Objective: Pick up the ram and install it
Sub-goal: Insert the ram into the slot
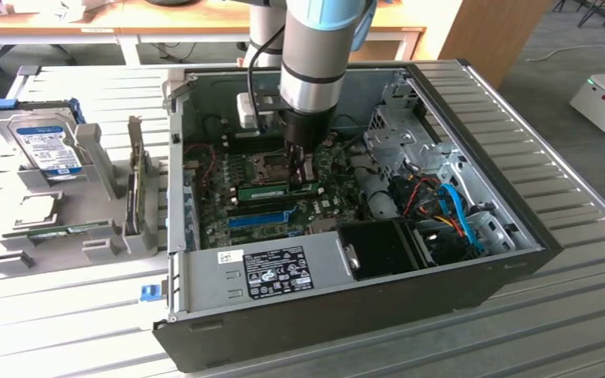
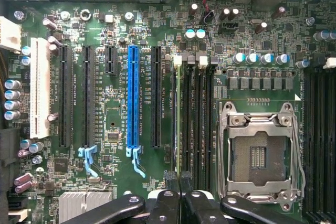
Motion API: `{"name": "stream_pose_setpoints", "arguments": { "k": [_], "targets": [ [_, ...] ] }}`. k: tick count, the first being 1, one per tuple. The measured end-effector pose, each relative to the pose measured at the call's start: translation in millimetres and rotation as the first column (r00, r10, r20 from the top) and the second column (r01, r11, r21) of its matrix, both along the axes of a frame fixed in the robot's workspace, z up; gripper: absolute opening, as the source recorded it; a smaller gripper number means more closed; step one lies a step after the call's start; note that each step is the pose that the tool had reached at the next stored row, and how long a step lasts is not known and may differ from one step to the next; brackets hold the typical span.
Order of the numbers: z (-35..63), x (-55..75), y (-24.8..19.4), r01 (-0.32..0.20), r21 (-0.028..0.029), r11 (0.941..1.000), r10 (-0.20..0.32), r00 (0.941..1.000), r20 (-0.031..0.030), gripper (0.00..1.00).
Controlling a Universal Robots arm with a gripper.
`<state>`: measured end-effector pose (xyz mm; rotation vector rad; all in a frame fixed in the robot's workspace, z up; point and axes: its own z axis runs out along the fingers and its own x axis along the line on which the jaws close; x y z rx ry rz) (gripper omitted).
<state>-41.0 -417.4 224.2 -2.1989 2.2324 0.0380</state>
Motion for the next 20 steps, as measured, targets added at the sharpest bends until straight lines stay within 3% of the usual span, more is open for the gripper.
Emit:
{"name": "stream_pose_setpoints", "arguments": {
  "k": [16,20],
  "targets": [
    [-1.3,0.0,0.0,0.0,0.0001,1.0,0.0,1.0,0.0,0.13],
    [-1.3,0.0,0.0,0.0,0.0,1.0,0.0,1.0,0.0,0.25]
  ]
}}
